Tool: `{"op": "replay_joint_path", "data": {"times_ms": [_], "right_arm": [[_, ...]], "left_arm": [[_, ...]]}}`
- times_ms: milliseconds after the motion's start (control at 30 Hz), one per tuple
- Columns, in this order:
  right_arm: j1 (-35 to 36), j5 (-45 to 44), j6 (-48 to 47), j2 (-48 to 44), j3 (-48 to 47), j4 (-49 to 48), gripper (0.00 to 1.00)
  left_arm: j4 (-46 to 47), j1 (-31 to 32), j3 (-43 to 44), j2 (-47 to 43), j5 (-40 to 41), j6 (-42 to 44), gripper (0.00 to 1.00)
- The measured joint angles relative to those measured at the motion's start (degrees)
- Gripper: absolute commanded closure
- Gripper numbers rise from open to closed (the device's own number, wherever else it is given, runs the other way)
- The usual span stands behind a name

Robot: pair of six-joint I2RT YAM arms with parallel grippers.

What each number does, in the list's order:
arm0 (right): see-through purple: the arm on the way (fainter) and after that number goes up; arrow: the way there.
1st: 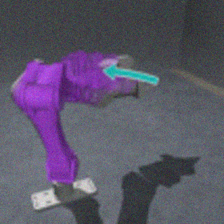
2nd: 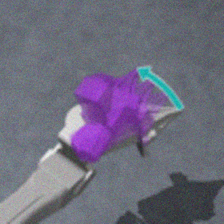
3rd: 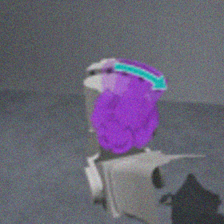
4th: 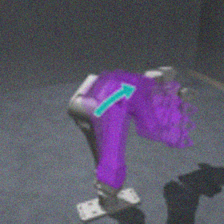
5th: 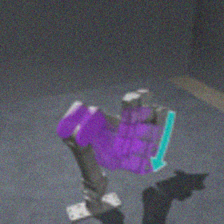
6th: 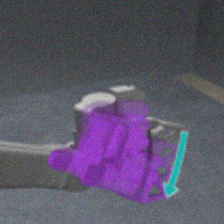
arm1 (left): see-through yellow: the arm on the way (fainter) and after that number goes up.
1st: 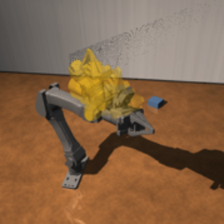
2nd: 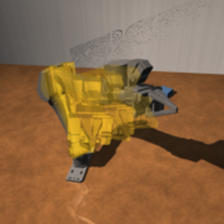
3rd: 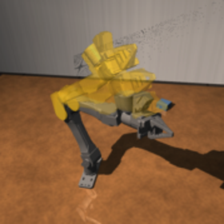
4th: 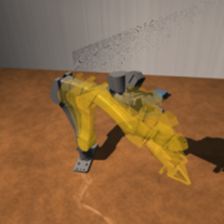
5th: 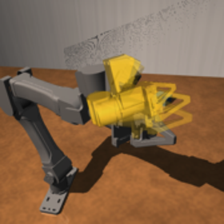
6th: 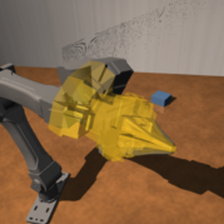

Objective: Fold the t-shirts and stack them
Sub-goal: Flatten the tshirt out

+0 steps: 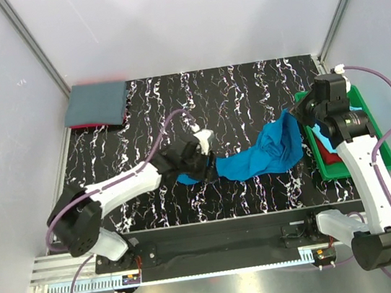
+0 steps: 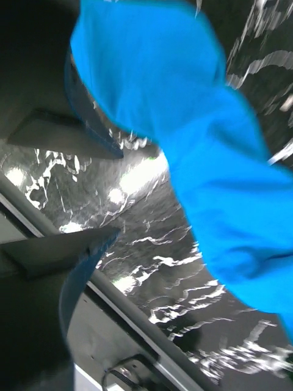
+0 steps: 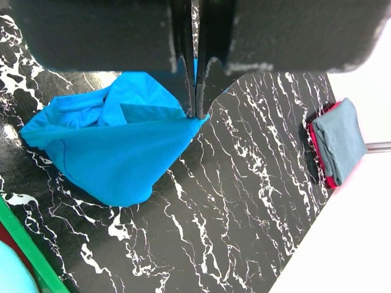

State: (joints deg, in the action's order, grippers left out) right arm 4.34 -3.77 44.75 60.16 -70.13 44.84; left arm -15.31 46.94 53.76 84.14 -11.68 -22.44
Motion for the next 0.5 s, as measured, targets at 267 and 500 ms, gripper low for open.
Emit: {"op": "replay_joint_path", "data": {"times_ms": [267, 500], "right_arm": [[0.0, 0.37, 0.0, -0.02, 2.45, -1.38, 1.0], [0.0, 0.31, -0.15, -0.22, 2.47, -2.1, 1.0]], "left_arm": [[3.76, 8.52, 1.31, 6.91, 6.71, 2.95, 0.42], [3.28, 12.31, 8.96, 15.39, 14.8, 5.53, 0.4]]}}
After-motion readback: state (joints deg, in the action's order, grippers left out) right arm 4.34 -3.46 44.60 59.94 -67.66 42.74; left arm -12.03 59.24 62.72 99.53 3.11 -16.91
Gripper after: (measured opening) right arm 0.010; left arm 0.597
